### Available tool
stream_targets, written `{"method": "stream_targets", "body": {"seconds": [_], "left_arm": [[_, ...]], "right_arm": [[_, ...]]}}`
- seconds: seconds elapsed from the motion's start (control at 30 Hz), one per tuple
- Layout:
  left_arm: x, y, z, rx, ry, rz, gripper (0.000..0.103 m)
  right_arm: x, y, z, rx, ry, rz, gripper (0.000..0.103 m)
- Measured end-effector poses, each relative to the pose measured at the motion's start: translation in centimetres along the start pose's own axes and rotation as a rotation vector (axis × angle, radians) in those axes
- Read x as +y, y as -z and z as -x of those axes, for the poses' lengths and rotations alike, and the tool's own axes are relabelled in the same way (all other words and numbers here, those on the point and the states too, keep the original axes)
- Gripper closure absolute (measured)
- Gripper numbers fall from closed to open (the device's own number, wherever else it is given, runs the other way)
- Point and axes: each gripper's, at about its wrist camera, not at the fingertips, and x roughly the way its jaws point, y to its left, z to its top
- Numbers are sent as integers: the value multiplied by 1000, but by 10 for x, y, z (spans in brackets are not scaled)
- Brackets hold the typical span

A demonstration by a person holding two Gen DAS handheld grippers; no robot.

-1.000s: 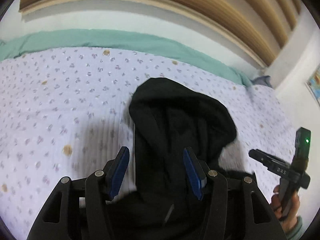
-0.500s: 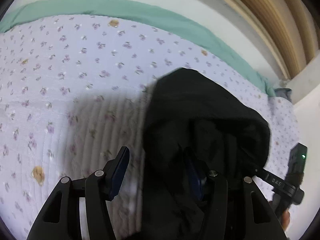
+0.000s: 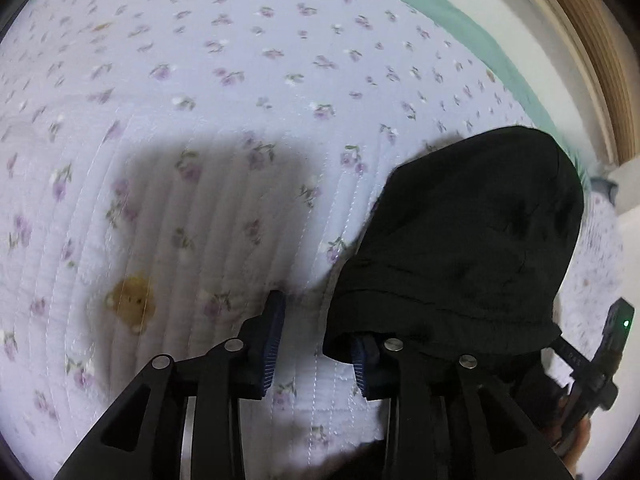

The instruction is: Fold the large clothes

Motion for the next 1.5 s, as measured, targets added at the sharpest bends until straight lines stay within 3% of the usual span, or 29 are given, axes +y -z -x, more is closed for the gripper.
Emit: {"method": "stream_targets", "body": {"seconds": [0.07,0.13,0.2,0.37,0.5,0.53,0.6,0.7,0.73,0.9,1.1,1.17,1.27,1.33,1.43,1.5], "left_arm": [[-9,2,6,-27,-24,-55,70],[-15,8,18,-62,-28,-102,69],[-16,15,35,-84,14,-123,69],[-30,20,94,-225,52,-183,66],[-61,-6,118,-292,130,-220,48],[-64,-11,119,-293,128,-230,48],[-77,-22,109,-270,125,-253,48],[-81,-31,87,-185,206,-263,48],[-85,-28,75,-164,202,-283,48],[-79,-8,-8,4,0,-312,48],[-66,-3,0,-52,43,-275,48],[-66,-2,17,-72,47,-288,48],[-62,-9,57,-166,109,-280,47],[-55,-25,75,-205,134,-234,47],[-42,-45,78,-199,181,-172,39],[-36,-54,64,-147,210,-147,38]], "right_arm": [[4,-1,5,-9,6,37,94],[4,2,13,-5,-9,63,80],[0,6,25,-3,-34,75,73],[-9,14,79,-89,-131,104,69],[4,-3,118,-214,-185,116,47],[9,-7,121,-223,-183,125,42],[29,-25,115,-222,-159,166,42],[48,-38,88,-172,-167,210,42],[55,-33,81,-158,-161,223,43],[51,-10,0,35,-40,233,53],[46,-7,0,37,-59,242,54],[44,-9,11,36,-71,246,53],[37,-17,40,-20,-141,228,50],[31,-27,55,-70,-165,198,35],[25,-41,55,-79,-167,163,30],[23,-46,44,-49,-164,153,30]]}}
